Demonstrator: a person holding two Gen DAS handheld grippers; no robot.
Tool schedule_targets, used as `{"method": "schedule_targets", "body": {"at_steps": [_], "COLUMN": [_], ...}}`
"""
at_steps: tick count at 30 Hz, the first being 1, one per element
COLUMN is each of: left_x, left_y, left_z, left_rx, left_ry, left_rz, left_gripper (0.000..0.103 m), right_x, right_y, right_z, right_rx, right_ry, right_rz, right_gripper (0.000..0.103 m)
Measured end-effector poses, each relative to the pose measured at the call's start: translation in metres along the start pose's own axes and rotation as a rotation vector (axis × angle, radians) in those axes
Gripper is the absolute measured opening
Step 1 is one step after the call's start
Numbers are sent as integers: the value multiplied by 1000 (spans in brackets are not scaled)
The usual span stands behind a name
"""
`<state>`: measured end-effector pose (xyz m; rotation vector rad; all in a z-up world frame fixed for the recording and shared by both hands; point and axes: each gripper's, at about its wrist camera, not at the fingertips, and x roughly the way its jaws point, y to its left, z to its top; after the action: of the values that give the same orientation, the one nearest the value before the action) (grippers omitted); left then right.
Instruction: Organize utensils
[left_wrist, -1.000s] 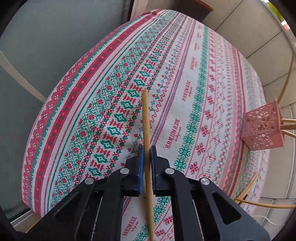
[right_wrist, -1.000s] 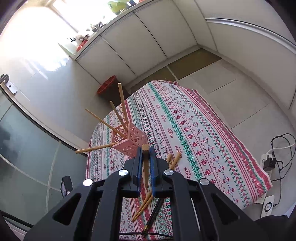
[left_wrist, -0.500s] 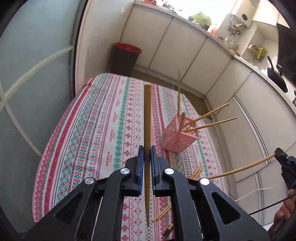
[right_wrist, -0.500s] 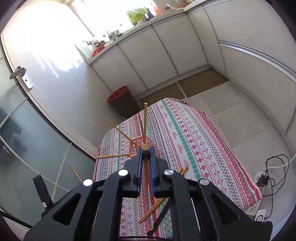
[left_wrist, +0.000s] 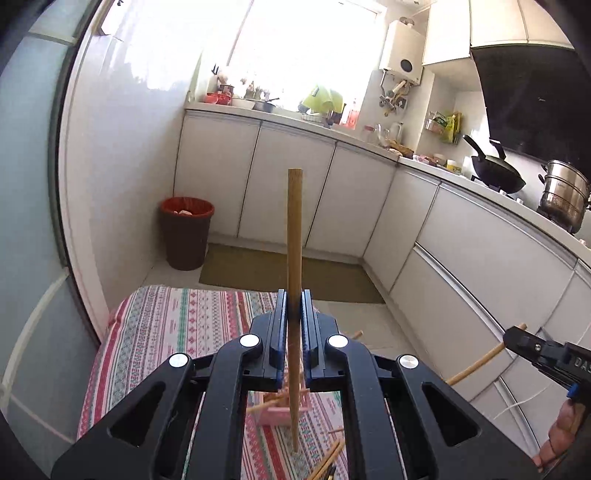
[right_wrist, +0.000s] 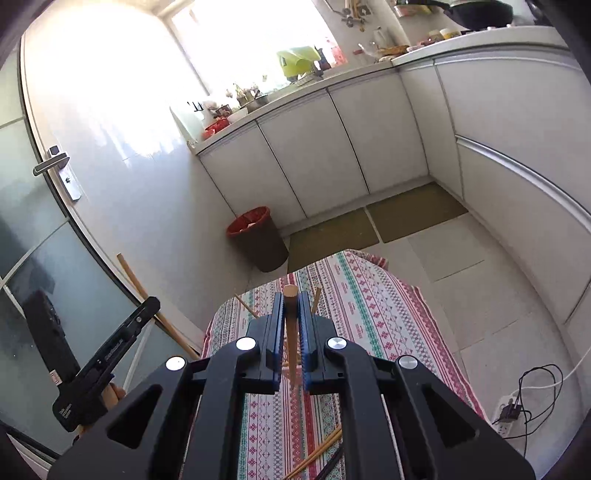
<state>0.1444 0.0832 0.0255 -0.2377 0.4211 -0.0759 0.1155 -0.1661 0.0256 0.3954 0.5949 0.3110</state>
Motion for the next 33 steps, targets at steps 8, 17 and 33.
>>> {"method": "schedule_targets", "body": {"at_steps": [8,17,33], "left_x": [68,87,3], "left_y": [2,31,98], "left_z": [3,-40,-27], "left_rx": [-40,-85,-264], "left_ry": [-12,-6,-116], "left_rz": [56,73,164], "left_gripper": [7,55,75], "right_x": [30,76,107], "right_y": [7,11,40], "right_z": [21,20,10], "right_rx": [-24,-34,-99], "right_ry": [0,43,50], "right_rz": [-2,-24,-82], "right_gripper": [8,8,8]}}
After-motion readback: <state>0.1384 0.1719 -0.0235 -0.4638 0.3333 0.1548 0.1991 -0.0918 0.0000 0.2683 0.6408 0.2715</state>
